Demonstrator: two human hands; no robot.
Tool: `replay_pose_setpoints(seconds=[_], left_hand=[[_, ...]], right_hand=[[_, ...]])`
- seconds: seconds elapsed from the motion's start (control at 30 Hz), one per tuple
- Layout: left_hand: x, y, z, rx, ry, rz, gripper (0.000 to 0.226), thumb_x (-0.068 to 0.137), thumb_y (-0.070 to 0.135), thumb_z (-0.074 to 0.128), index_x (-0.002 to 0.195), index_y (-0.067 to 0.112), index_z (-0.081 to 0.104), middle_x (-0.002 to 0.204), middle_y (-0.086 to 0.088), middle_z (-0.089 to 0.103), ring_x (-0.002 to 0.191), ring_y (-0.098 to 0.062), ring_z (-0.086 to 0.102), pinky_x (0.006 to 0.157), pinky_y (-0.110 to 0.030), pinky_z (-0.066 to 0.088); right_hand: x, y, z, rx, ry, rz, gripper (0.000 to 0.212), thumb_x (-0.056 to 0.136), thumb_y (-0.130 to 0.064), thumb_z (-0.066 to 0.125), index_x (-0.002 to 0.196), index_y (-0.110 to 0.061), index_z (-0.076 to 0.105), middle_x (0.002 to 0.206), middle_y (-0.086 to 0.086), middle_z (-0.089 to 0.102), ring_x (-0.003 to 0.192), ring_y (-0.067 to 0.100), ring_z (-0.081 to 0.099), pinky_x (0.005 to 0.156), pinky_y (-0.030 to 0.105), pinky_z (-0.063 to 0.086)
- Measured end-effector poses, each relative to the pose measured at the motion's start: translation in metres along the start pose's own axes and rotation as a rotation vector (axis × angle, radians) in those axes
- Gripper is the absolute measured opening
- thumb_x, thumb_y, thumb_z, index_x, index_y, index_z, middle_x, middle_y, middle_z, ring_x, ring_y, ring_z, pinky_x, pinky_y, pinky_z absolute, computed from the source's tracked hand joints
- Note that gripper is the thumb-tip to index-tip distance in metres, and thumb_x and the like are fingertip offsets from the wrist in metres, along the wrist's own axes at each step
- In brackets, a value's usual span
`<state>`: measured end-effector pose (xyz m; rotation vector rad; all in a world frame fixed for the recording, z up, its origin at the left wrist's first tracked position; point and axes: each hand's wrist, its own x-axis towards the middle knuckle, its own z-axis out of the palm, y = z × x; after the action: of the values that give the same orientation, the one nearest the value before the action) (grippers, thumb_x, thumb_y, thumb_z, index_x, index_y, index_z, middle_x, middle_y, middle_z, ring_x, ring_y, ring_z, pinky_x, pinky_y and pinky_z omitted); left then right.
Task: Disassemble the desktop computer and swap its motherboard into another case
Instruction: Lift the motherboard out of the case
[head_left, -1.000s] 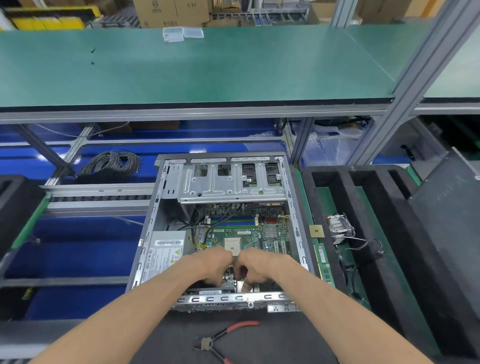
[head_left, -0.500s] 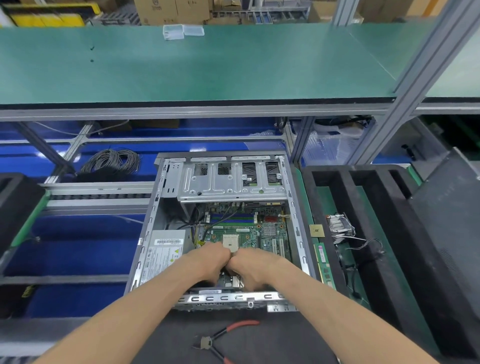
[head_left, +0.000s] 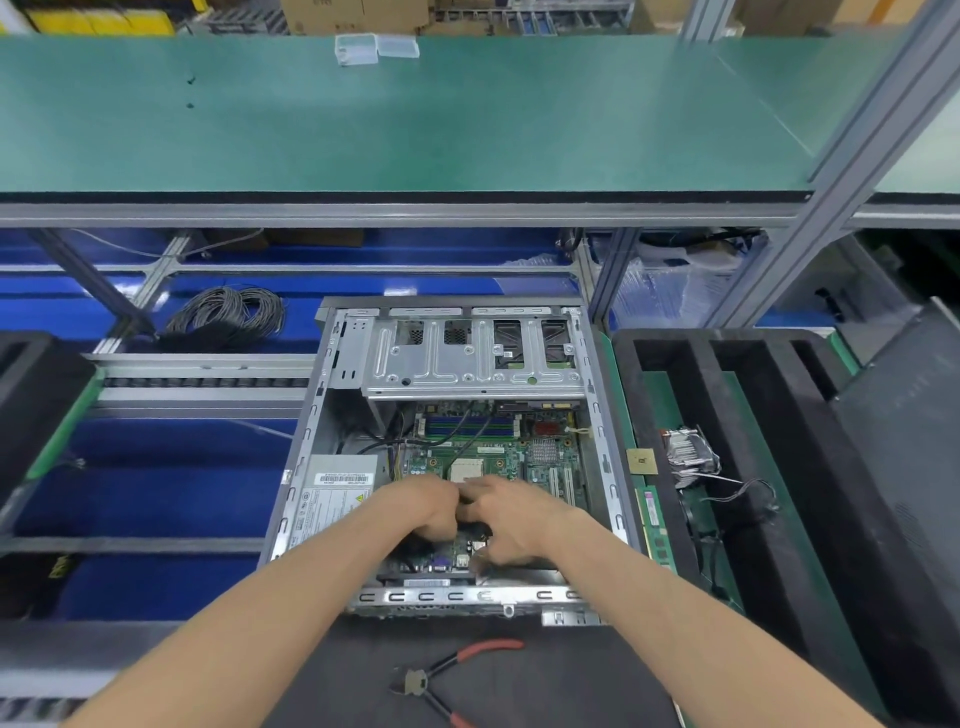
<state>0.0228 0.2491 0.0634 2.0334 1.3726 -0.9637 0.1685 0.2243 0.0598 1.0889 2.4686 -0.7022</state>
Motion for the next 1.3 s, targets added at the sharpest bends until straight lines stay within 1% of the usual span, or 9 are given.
replay_pose_setpoints(seconds=[0.13, 0.27, 0.4, 0.5, 0.7, 1.0, 1.1, 1.2, 1.3], left_hand=[[0.003, 0.004, 0.004, 0.002, 0.019, -0.059, 0.037, 0.089, 0.020, 0.055, 0.126, 0.015, 0.058, 0.100, -0.001, 0.055, 0.091, -0.023, 0.055, 0.090, -0.040, 0.054], [0.003, 0.005, 0.007, -0.058, 0.066, -0.129, 0.043, 0.088, 0.018, 0.059, 0.131, 0.015, 0.054, 0.116, -0.005, 0.062, 0.095, -0.024, 0.059, 0.078, -0.035, 0.053], [0.006, 0.005, 0.012, -0.066, 0.099, -0.171, 0.038, 0.088, 0.020, 0.058, 0.125, 0.013, 0.057, 0.107, -0.005, 0.060, 0.096, -0.024, 0.060, 0.082, -0.037, 0.055], [0.007, 0.007, 0.014, -0.037, 0.102, -0.193, 0.042, 0.089, 0.026, 0.058, 0.129, 0.017, 0.055, 0.125, -0.005, 0.059, 0.112, -0.026, 0.060, 0.088, -0.039, 0.054], [0.010, 0.009, 0.017, -0.047, 0.057, -0.218, 0.045, 0.091, 0.023, 0.056, 0.135, 0.015, 0.051, 0.133, -0.006, 0.057, 0.119, -0.027, 0.058, 0.093, -0.041, 0.051], [0.006, 0.008, 0.014, -0.117, 0.048, -0.188, 0.049, 0.089, 0.015, 0.055, 0.137, 0.010, 0.048, 0.123, -0.010, 0.062, 0.102, -0.023, 0.063, 0.077, -0.031, 0.053], [0.006, 0.006, 0.010, -0.270, -0.060, -0.219, 0.060, 0.088, 0.004, 0.056, 0.145, 0.006, 0.036, 0.097, -0.013, 0.068, 0.060, -0.020, 0.063, 0.046, -0.028, 0.048], [0.006, 0.006, 0.009, -0.360, -0.127, -0.249, 0.074, 0.089, -0.002, 0.057, 0.152, 0.008, 0.022, 0.081, -0.014, 0.064, 0.050, -0.020, 0.060, 0.042, -0.026, 0.046], [-0.003, 0.010, 0.009, -0.230, 0.013, -0.216, 0.051, 0.090, 0.007, 0.055, 0.139, 0.005, 0.044, 0.097, -0.009, 0.061, 0.044, -0.014, 0.053, 0.036, -0.022, 0.043]], right_hand=[[0.003, 0.002, 0.003, -0.022, -0.087, 0.035, 0.074, 0.092, -0.058, 0.061, 0.154, -0.029, 0.035, 0.168, -0.006, 0.007, 0.154, 0.021, 0.009, 0.115, 0.061, 0.032], [0.005, 0.002, 0.005, -0.011, -0.130, 0.061, 0.077, 0.093, -0.061, 0.057, 0.157, -0.036, 0.024, 0.168, -0.009, -0.005, 0.155, 0.020, 0.003, 0.118, 0.061, 0.025], [0.006, 0.004, 0.006, -0.014, -0.148, 0.055, 0.075, 0.096, -0.057, 0.055, 0.158, -0.038, 0.018, 0.167, -0.013, -0.009, 0.154, 0.015, -0.004, 0.119, 0.059, 0.016], [0.006, 0.004, 0.006, -0.008, -0.140, 0.060, 0.074, 0.096, -0.056, 0.056, 0.158, -0.037, 0.019, 0.167, -0.013, -0.008, 0.154, 0.014, -0.004, 0.119, 0.059, 0.016], [0.005, 0.003, 0.005, -0.002, -0.150, 0.059, 0.075, 0.095, -0.059, 0.055, 0.158, -0.036, 0.021, 0.167, -0.013, -0.008, 0.154, 0.015, -0.004, 0.119, 0.060, 0.015], [0.005, 0.003, 0.004, 0.011, -0.171, 0.074, 0.077, 0.094, -0.061, 0.054, 0.158, -0.038, 0.018, 0.167, -0.012, -0.009, 0.154, 0.015, -0.005, 0.119, 0.059, 0.014], [0.004, 0.002, 0.003, 0.009, -0.175, 0.078, 0.074, 0.094, -0.060, 0.055, 0.157, -0.039, 0.022, 0.167, -0.012, -0.009, 0.154, 0.016, -0.005, 0.119, 0.059, 0.015], [0.005, 0.002, 0.004, 0.021, -0.182, 0.095, 0.075, 0.093, -0.060, 0.056, 0.157, -0.039, 0.022, 0.167, -0.011, -0.010, 0.155, 0.017, -0.004, 0.119, 0.059, 0.015], [0.006, 0.003, 0.004, 0.023, -0.188, 0.104, 0.079, 0.093, -0.060, 0.056, 0.158, -0.039, 0.018, 0.168, -0.010, -0.009, 0.155, 0.016, -0.004, 0.120, 0.058, 0.014]])
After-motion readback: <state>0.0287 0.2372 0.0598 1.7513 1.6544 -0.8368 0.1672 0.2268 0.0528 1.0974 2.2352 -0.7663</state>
